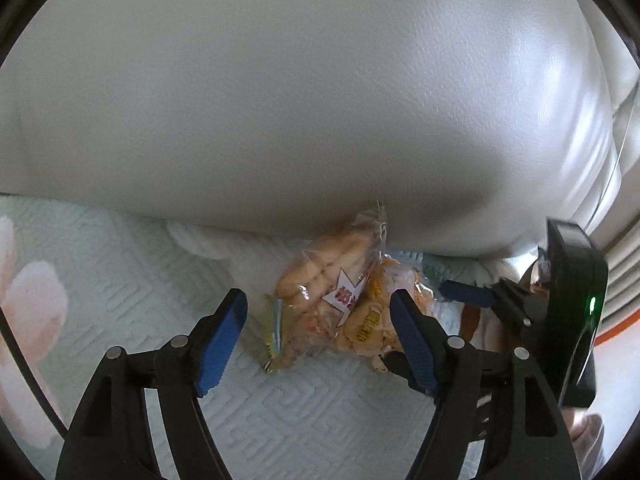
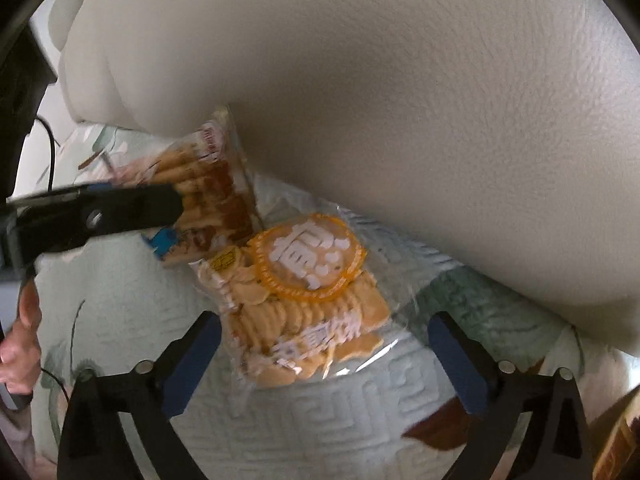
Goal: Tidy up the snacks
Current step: 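Grasp the stick-biscuit bag with left tool while right tool grasps round cracker bag, then lift both bags over the amber plate and open both tools to drop them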
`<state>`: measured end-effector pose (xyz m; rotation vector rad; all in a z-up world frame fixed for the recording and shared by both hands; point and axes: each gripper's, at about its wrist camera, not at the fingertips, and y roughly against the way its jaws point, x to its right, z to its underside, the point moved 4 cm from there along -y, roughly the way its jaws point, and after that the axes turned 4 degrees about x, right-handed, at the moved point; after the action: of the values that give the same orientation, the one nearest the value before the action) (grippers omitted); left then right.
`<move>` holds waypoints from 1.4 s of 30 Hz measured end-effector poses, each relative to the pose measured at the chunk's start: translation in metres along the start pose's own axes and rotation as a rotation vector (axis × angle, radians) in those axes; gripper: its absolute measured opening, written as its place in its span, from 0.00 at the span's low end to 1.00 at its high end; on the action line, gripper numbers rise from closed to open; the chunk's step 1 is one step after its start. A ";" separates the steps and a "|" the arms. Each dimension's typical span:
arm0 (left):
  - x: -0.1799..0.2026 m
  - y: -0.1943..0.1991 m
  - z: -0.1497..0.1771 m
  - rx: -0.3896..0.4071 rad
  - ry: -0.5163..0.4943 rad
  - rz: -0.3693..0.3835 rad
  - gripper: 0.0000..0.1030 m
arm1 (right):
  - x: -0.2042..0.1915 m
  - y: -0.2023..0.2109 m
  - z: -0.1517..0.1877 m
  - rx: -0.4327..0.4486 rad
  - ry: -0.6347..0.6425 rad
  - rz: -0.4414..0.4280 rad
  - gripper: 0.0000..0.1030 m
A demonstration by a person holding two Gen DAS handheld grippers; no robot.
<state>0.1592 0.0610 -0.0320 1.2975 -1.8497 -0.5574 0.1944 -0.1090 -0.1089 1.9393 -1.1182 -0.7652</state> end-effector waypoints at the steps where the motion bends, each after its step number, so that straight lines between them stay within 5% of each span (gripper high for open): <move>1: 0.001 -0.004 0.001 -0.006 -0.018 -0.021 0.66 | 0.005 -0.002 -0.001 0.004 -0.026 -0.034 1.00; 3: 0.003 -0.012 0.001 -0.016 -0.026 -0.042 0.52 | 0.012 -0.009 -0.004 0.010 -0.062 -0.067 1.00; 7: -0.005 -0.025 0.002 -0.022 0.060 -0.021 0.42 | 0.009 -0.010 -0.004 0.046 -0.046 -0.085 1.00; 23: -0.029 0.008 0.004 0.038 0.205 -0.019 0.35 | 0.004 -0.007 0.004 0.052 -0.022 -0.116 1.00; 32: -0.028 0.023 0.020 0.043 0.229 -0.034 0.29 | 0.006 0.020 0.024 0.083 -0.102 -0.115 0.54; 42: -0.010 0.050 0.022 0.102 0.193 -0.106 0.21 | -0.004 0.048 0.052 0.080 -0.187 -0.224 0.50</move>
<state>0.1146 0.0875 -0.0128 1.4705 -1.6759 -0.3822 0.1311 -0.1378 -0.0962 2.1191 -1.0650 -1.0557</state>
